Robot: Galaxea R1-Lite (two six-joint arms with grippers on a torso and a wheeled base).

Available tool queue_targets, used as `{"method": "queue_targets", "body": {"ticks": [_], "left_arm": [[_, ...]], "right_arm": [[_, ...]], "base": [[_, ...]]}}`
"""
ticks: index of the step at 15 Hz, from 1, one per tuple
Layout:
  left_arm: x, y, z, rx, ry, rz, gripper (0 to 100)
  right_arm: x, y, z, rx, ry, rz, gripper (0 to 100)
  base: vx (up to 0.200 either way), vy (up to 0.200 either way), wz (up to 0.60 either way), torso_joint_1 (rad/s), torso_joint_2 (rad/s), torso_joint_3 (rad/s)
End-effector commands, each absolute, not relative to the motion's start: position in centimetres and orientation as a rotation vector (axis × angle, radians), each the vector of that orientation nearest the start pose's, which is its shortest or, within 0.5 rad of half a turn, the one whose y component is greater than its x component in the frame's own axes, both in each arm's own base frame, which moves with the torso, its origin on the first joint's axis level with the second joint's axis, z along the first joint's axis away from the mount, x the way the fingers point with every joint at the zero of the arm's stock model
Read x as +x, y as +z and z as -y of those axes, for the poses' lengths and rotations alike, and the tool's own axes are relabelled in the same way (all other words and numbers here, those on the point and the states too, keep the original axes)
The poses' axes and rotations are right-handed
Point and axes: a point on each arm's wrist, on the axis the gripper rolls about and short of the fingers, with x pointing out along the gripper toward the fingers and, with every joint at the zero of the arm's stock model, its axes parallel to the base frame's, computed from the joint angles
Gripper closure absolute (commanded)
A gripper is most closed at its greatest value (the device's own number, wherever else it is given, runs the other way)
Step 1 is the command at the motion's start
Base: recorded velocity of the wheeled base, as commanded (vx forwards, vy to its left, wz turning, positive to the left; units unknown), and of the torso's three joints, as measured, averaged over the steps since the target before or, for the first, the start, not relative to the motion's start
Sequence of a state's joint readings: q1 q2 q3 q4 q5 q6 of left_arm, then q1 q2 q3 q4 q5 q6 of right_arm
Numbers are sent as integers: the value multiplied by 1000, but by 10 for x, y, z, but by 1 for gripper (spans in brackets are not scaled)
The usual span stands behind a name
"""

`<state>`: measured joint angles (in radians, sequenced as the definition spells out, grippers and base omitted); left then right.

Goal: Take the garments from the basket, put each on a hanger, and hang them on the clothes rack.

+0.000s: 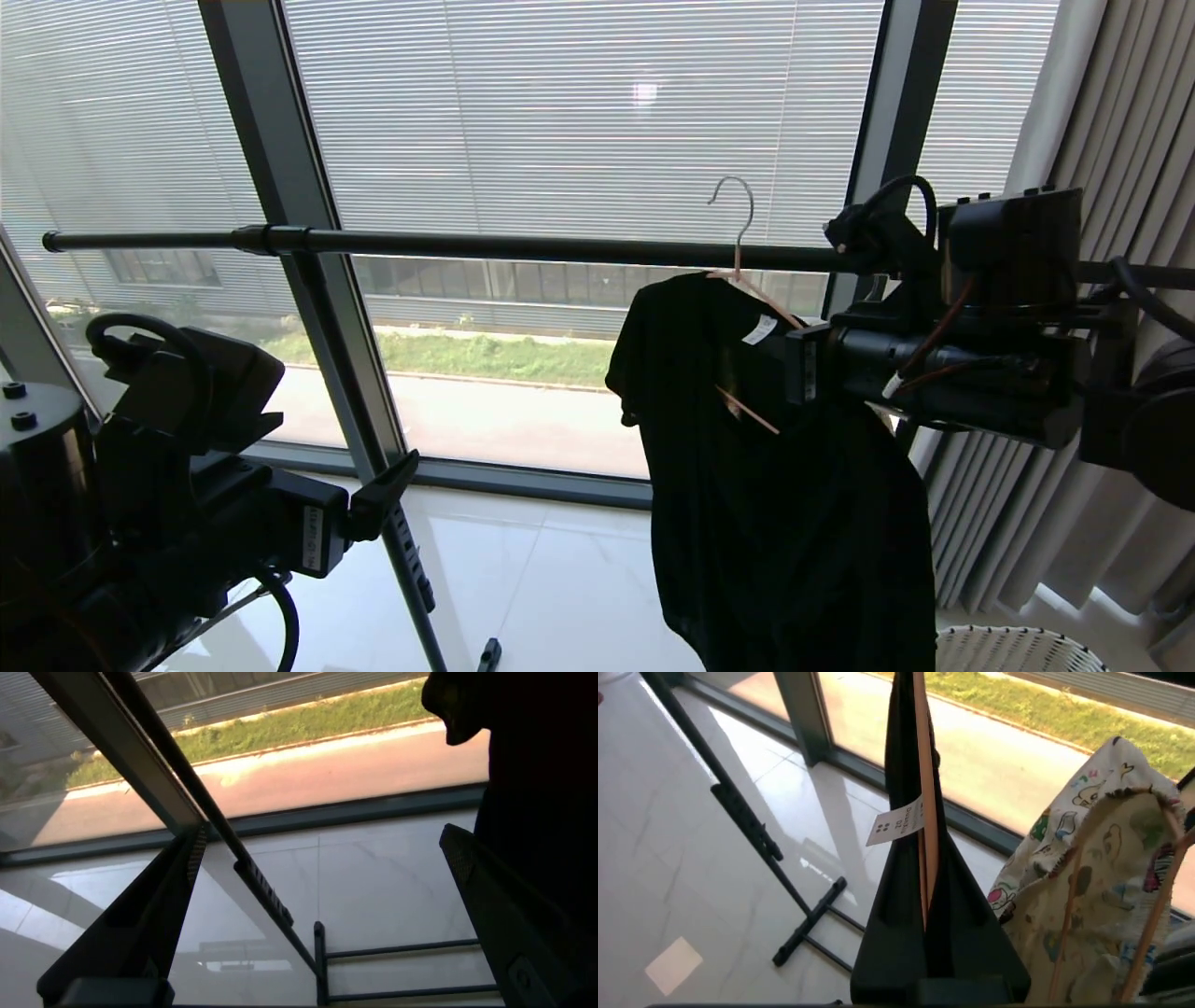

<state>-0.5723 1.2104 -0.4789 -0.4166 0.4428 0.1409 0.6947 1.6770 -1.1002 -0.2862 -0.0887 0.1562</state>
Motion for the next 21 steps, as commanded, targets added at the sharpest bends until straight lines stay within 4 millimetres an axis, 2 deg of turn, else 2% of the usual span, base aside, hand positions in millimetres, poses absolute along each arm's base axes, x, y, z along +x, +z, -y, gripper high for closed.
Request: {"method": "queue_targets", "body": {"ticks": [1,3,8,17,18,21], "left_arm": [[143,187,84,296,-164,-263,0],[137,184,83,301,-170,-267,0],[132,181,79,301,-172,-265,0],[130,182,77,295,-168,-258,0],[130,182,77,295,-168,-258,0],[130,182,77,296,-162,-259,0]], "right_arm": [[269,216,-219,15,568,-372,100],[275,209,-225,9,565,-384,100],[279,202,-224,1,551,-413,100],[281,202,-224,2,543,-414,100],[281,203,-224,5,543,-412,0],[275,212,-219,13,525,-394,0]], "base": [[0,0,0,0,0,0],[0,0,0,0,0,0],[0,0,0,0,0,0],[0,0,0,0,0,0],[0,0,0,0,0,0],[0,0,0,0,0,0]]}}
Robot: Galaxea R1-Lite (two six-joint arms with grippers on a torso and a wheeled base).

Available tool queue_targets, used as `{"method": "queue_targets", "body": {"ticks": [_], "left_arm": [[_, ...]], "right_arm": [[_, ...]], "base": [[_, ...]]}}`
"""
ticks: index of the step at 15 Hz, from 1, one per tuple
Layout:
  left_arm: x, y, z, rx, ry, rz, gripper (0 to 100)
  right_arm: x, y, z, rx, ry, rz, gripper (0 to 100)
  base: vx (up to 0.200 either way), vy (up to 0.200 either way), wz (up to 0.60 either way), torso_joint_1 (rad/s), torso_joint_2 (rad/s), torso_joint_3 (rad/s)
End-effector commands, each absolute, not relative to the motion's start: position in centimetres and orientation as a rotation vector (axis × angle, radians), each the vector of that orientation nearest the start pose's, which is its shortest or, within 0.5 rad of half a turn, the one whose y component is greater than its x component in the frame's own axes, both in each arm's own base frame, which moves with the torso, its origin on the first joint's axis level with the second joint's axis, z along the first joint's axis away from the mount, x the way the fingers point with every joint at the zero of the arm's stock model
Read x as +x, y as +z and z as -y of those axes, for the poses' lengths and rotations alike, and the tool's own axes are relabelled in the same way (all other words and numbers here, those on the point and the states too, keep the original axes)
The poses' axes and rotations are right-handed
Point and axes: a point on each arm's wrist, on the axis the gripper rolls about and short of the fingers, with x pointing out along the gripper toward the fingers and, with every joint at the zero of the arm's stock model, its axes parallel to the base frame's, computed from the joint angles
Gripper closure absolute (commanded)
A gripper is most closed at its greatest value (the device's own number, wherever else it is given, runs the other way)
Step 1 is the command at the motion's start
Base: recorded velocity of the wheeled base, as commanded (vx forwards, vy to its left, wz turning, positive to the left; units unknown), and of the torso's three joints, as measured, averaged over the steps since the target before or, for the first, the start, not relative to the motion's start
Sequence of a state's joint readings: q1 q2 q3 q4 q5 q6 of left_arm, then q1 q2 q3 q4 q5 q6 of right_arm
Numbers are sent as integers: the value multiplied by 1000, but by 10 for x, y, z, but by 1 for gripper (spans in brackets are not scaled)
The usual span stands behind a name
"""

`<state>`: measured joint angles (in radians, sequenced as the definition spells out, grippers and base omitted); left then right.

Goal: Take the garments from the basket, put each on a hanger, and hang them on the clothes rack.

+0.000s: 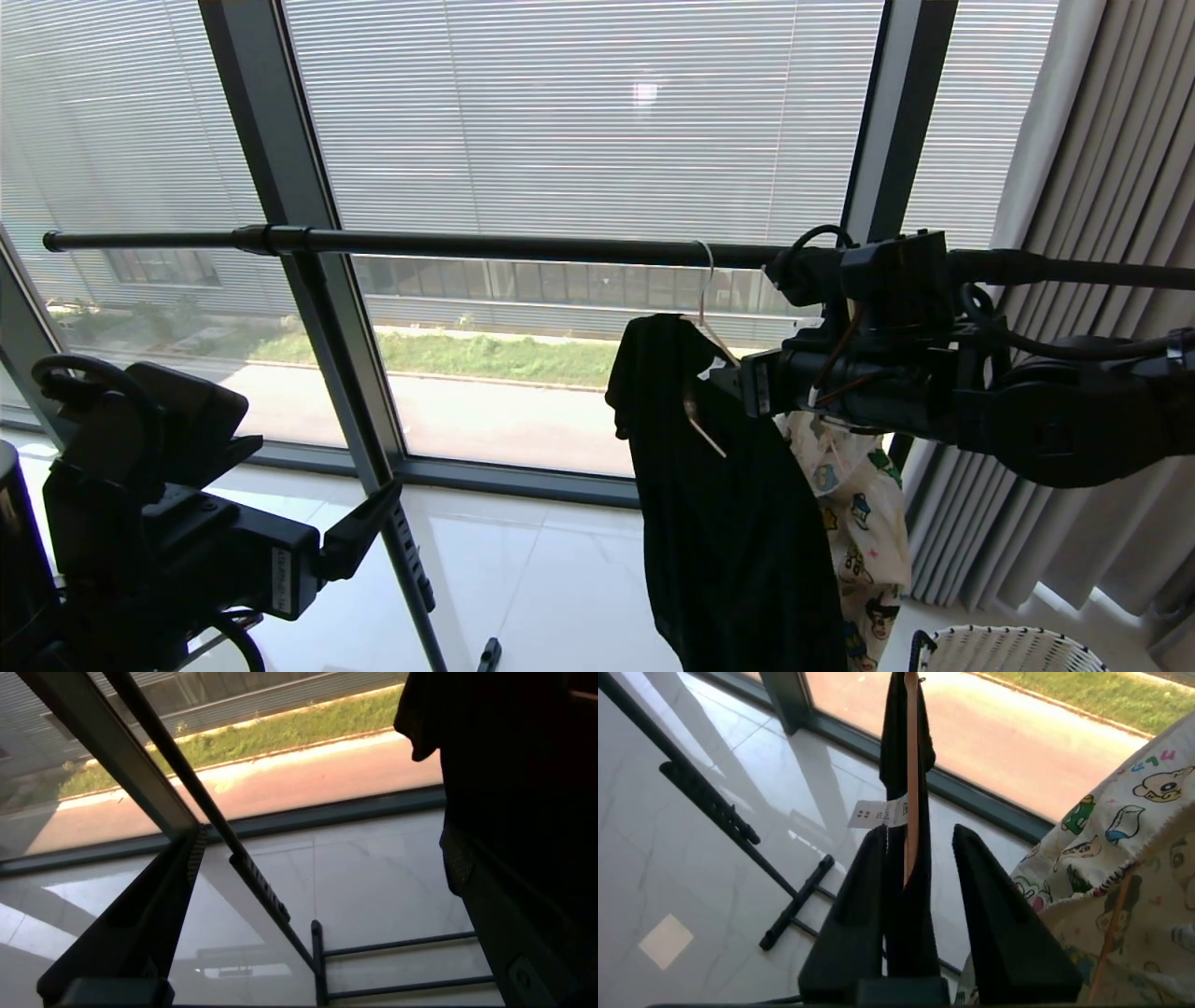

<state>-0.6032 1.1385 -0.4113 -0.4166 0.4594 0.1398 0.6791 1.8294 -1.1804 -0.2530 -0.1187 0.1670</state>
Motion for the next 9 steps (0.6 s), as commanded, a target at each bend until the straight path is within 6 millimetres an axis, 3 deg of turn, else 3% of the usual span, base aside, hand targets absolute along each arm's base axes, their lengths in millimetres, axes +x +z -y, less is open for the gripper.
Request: {"method": "queue_targets", "body": {"ticks": [1,5,8,9], "left_arm": [[129,183,77,294,-157,-255,0],[119,183,68,290,-79,-230,0],[122,181,61,298,-1,-245,0],[124,181,57,309,37,-251,0]], "right_arm": [[267,219,-211,21,495,-420,0],[212,261,-154,78,397,-507,0],[182,264,-111,23,217,-529,0],[172,261,-99,9,171,-521,0]], "base": [[0,0,0,0,0,0],[0,0,0,0,0,0],[0,0,0,0,0,0],[-200,0,0,2,-2,-2]]}}
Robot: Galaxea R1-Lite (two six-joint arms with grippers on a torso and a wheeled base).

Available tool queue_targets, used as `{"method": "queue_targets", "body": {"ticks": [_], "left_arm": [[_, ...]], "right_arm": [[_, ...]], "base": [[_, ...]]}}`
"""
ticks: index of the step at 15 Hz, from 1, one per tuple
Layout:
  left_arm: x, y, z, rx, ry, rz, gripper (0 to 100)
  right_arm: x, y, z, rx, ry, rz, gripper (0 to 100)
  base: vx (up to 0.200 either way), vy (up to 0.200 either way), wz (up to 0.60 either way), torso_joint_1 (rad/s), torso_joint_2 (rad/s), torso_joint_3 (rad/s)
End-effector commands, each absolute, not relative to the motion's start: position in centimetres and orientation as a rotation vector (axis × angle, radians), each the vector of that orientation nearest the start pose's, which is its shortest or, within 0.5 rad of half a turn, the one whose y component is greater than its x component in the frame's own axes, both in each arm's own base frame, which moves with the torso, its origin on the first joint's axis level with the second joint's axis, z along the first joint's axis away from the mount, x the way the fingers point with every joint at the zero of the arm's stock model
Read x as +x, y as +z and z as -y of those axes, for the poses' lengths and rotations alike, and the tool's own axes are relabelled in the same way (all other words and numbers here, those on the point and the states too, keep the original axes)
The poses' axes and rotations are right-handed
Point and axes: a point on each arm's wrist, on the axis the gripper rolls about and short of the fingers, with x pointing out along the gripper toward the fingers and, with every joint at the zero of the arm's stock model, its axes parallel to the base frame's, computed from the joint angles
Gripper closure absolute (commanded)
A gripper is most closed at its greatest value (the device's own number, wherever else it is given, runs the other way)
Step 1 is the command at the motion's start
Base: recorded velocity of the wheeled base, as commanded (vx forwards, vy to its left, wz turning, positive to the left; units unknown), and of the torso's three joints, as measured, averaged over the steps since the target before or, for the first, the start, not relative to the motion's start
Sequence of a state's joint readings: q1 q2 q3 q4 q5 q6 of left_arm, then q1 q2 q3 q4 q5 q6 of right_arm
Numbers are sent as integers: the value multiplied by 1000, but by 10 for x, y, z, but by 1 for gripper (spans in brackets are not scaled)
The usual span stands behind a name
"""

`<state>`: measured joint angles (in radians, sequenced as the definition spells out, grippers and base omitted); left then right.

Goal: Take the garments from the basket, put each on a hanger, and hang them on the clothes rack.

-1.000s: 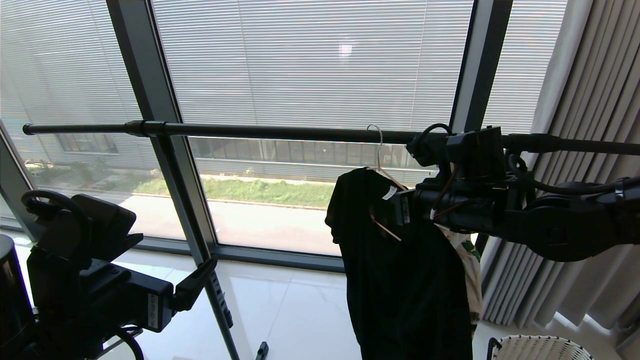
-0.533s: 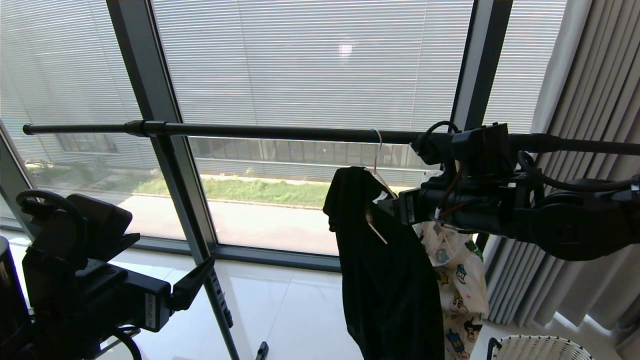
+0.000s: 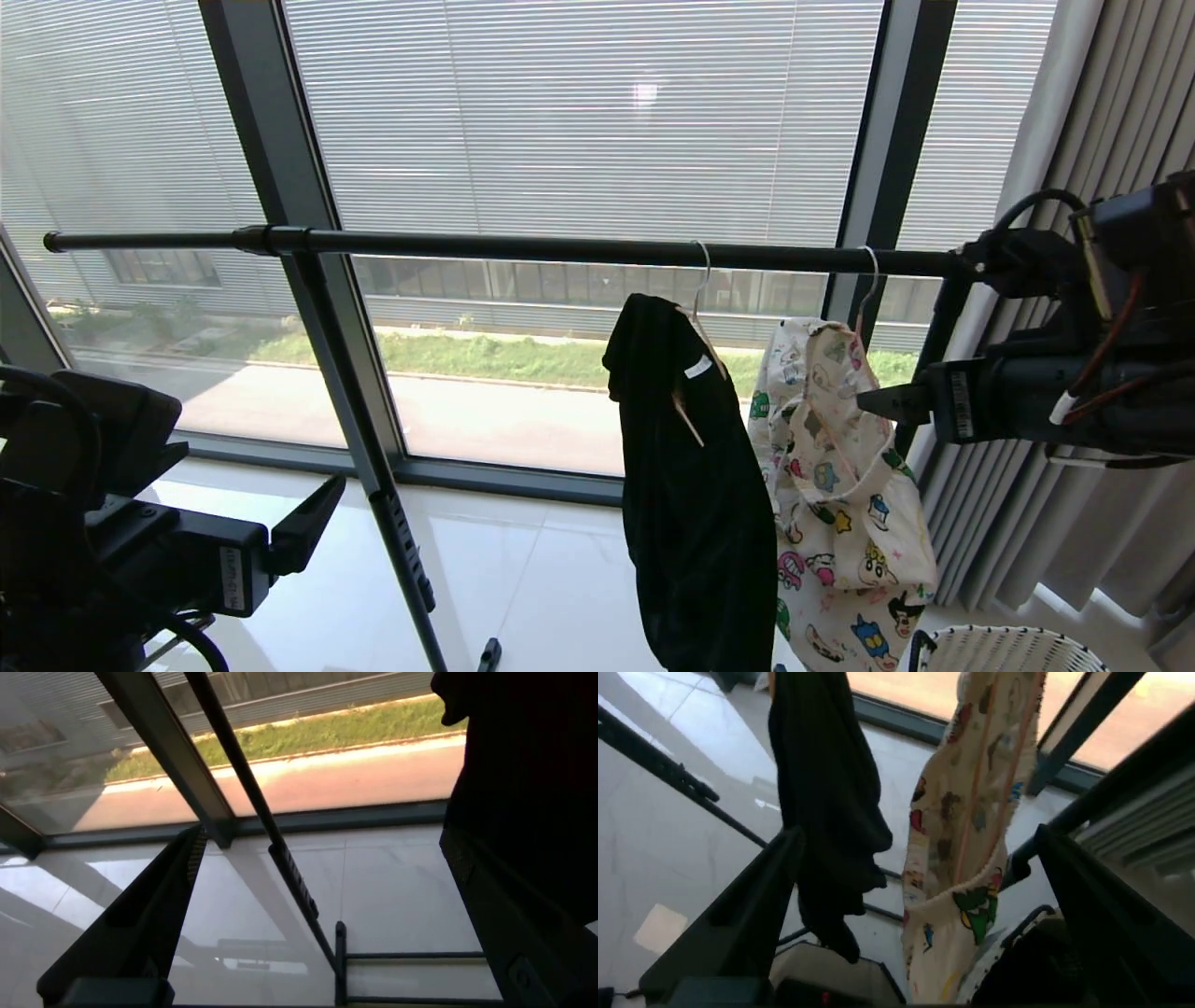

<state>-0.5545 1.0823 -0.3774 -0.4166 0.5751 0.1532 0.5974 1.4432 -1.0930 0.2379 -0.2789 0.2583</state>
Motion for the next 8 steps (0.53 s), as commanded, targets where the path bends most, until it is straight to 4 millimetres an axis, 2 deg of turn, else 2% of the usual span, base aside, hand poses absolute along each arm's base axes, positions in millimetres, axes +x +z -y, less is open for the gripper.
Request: {"method": "queue_targets", "body": {"ticks": [1,5,8], "left_arm": [[126,181,54,326,66,-256,0],[126,184,45,322,122,-247,0],[119,190,38,347,153,-219,0]], "right_arm": [[165,258,-91,-15,141,-517,0],[146,252,-72,-65,60,-488,0],[123,246,-58,-97,13,-456,0]], "base": [[-200,0,0,7,2,2],[-200,0,0,-2,0,1],[-200,0,0,2,2,5]]}}
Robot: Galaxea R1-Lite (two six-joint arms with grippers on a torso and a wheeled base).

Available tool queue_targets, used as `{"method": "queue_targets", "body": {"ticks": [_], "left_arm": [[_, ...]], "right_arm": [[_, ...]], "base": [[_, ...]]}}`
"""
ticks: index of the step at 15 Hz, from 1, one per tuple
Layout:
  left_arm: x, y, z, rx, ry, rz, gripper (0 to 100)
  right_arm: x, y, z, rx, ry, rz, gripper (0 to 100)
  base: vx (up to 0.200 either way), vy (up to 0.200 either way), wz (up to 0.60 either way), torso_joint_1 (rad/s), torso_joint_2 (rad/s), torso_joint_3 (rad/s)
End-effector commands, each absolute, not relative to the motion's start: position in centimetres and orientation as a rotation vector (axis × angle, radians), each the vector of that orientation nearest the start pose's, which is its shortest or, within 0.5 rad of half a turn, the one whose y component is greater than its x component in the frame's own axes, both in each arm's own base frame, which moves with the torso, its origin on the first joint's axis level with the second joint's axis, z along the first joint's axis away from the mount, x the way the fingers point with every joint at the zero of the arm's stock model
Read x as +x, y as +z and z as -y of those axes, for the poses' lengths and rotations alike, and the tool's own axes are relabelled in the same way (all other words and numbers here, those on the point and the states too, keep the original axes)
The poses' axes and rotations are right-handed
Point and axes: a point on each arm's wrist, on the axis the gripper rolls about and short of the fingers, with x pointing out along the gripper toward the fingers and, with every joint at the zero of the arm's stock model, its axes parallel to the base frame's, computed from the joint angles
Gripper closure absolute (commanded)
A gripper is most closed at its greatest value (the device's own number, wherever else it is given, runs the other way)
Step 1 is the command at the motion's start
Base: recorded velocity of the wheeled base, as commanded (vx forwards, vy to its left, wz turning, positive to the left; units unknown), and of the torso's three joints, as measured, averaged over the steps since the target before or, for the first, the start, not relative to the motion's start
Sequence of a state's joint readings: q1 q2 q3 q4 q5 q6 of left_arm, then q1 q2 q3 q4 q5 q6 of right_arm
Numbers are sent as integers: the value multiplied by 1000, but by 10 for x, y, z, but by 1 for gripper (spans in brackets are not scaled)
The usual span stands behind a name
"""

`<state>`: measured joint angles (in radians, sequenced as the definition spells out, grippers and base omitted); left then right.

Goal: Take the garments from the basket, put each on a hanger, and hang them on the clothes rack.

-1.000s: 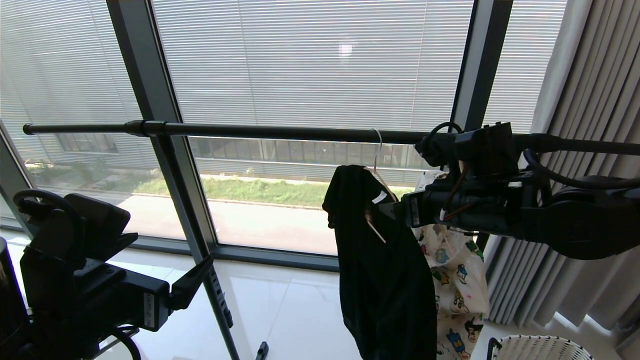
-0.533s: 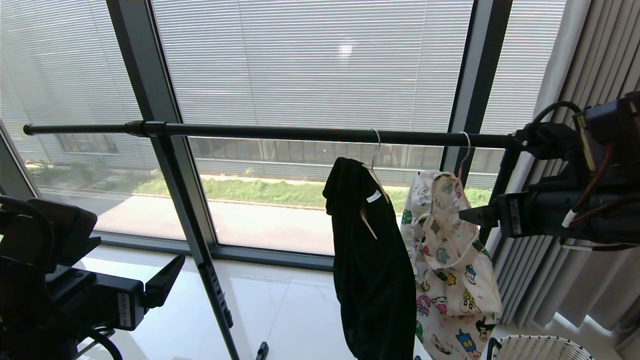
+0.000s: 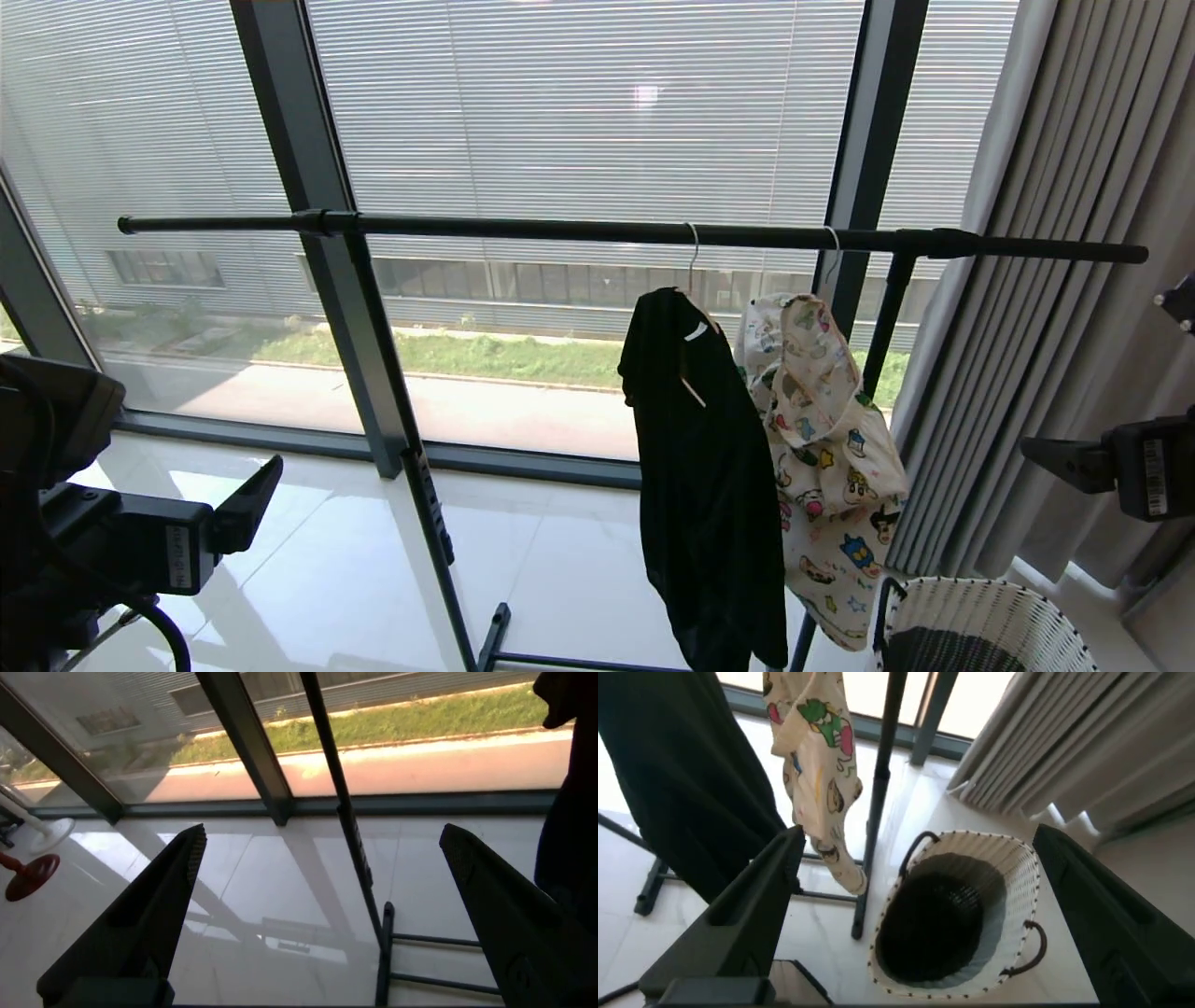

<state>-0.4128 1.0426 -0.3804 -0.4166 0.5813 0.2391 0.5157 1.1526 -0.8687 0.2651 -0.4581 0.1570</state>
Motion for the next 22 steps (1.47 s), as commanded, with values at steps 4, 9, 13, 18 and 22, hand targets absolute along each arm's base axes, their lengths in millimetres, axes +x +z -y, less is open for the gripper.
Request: {"method": "queue_targets", "body": {"ticks": [4,9,13,18,22], "left_arm": [[111,191,30,353,188,-197,0],[99,188,21,352,224,-182,0],[98,188,21,351,225,-180,0],[97,176,9,355,336,-239,0],[95,167,-17,325,592,-318,0]], "right_arm": [[100,235,-41,-106,-36,-435,0],[84,222,-20,-155,-156,-439,0],[75,212,-13,-172,-190,-447,0],[74,209,-11,-169,-205,-450,0],[73,199,-4,-157,-299,-487,0]], "base": [[-200,0,0,0,2,2],[-200,0,0,5,0,5],[-200,0,0,2,1,6],[0,0,0,0,0,0],[0,0,0,0,0,0]]}}
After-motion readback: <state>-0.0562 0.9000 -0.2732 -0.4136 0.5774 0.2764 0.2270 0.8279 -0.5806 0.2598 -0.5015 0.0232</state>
